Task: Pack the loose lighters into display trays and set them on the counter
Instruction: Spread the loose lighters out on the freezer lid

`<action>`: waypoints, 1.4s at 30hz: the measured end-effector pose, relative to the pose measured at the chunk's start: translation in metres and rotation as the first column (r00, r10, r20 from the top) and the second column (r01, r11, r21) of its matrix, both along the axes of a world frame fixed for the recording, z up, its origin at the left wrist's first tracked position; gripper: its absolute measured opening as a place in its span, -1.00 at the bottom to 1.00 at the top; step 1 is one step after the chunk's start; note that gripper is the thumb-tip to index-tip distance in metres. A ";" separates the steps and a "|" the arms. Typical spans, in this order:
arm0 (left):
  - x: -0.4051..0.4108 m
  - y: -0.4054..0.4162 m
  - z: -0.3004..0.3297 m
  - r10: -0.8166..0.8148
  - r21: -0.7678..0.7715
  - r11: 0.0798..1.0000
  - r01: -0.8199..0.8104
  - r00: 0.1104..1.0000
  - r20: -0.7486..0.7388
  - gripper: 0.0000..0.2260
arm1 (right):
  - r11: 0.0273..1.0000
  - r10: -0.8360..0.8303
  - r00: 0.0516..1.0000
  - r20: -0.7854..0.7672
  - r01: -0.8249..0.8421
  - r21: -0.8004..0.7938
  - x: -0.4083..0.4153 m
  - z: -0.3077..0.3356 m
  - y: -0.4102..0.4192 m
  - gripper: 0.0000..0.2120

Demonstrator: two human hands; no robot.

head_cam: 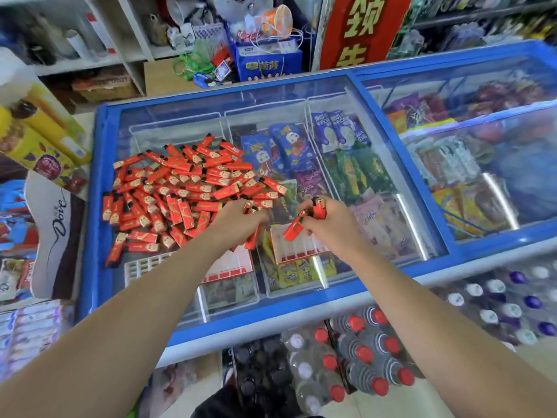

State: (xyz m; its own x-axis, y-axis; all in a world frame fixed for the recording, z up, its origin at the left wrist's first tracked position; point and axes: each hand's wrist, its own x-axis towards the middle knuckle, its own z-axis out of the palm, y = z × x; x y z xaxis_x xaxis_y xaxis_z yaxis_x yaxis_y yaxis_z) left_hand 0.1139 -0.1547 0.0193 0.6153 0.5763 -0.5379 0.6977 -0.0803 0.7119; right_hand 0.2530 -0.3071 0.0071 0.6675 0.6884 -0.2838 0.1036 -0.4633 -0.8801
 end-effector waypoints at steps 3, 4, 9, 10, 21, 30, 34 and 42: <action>-0.001 0.000 -0.015 -0.036 0.031 0.999 0.038 0.997 -0.065 -0.87 | 0.992 0.126 0.959 0.253 -0.116 -0.056 -0.010 -0.019 0.000 -0.82; -0.001 -0.001 -0.019 -0.052 0.028 0.998 0.054 0.995 -0.083 -0.85 | 0.986 0.165 0.935 0.313 -0.150 -0.070 -0.015 -0.027 0.001 -0.83; 0.005 -0.005 -0.035 -0.049 0.149 0.987 0.066 0.992 -0.116 -0.65 | 0.980 0.201 0.863 0.463 -0.183 -0.084 -0.031 -0.054 0.009 -0.85; 0.006 -0.006 -0.037 -0.028 0.174 0.983 0.052 0.990 -0.135 -0.67 | 0.975 0.222 0.854 0.471 -0.203 -0.093 -0.032 -0.057 0.009 -0.84; 0.017 -0.010 -0.057 0.065 0.177 0.983 -0.036 0.985 -0.160 -0.77 | 0.952 0.298 0.783 0.546 -0.287 -0.108 -0.035 -0.073 0.002 -0.65; 0.020 -0.011 -0.058 0.056 0.135 0.990 -0.037 0.989 -0.140 -0.85 | 0.958 0.258 0.775 0.577 -0.284 -0.048 -0.043 -0.080 0.000 -0.61; 0.021 -0.007 -0.056 0.074 0.083 0.995 -0.063 0.989 -0.130 -0.86 | 0.964 0.251 0.793 0.554 -0.255 -0.072 -0.043 -0.078 0.001 -0.58; 0.016 -0.003 -0.050 0.035 0.027 0.999 -0.033 0.997 -0.073 -0.85 | 0.968 0.252 0.888 0.385 -0.234 -0.092 -0.042 -0.075 0.003 -0.57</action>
State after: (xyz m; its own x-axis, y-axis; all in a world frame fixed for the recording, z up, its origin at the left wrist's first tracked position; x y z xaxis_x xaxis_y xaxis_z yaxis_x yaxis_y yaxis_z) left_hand 0.1295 -0.1575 -0.0310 0.5547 0.6103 -0.5656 0.7506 -0.0737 0.6567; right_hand 0.2114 -0.3038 -0.0676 0.5439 0.8364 -0.0672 0.5488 -0.4151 -0.7256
